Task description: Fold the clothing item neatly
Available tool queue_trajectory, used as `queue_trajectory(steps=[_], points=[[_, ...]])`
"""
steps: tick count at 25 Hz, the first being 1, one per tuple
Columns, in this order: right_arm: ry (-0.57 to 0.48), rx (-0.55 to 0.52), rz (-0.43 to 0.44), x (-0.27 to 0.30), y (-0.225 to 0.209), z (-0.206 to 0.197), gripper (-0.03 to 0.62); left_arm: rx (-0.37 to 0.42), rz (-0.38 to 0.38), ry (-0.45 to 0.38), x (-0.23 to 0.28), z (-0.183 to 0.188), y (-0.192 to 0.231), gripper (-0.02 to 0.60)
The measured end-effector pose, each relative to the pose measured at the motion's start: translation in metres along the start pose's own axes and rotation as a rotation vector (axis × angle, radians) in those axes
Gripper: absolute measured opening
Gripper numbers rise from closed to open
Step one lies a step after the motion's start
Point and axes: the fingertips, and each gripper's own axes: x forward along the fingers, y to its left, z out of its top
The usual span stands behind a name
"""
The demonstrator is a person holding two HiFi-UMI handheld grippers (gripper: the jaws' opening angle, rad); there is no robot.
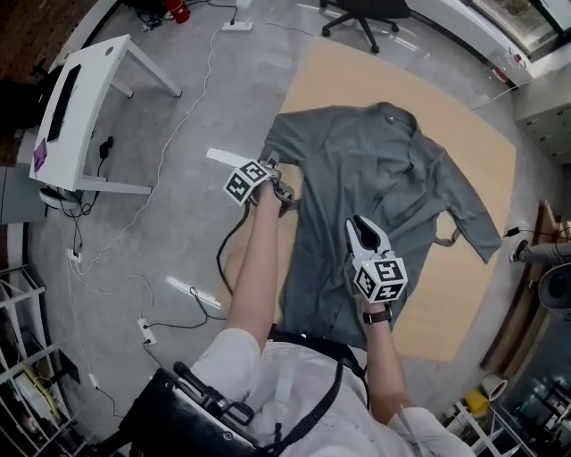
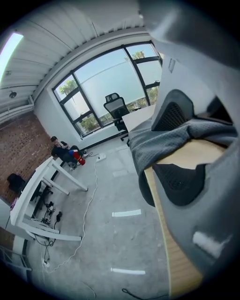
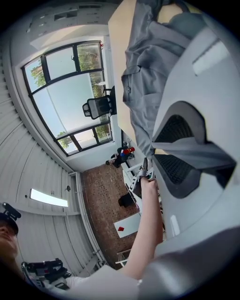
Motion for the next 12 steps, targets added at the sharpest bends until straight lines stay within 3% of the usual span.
queue_trajectory(steps=[7,8,10,12], points=[[0.045,-0.019,-0.015,-0.011,-0.001,-0.018,0.074,0.093,0.171,-0.052,0.018,0.017,-0.004,0.215],[0.044,-0.016,-0.018,-0.011,-0.001,-0.019,0.075,0.105,0.204,-0.052,0.018,0.019,-0.001,0.176],[0.042,-0.002,-0.025,-0.015,-0.001,-0.02,0.074,0.104,0.23,-0.047,0.015,0.022,0.01,0.009],[0.041,0.014,-0.035,-0.02,-0.005,-0.022,0.074,0.069,0.161,-0.059,0.011,0.023,0.014,0.006]])
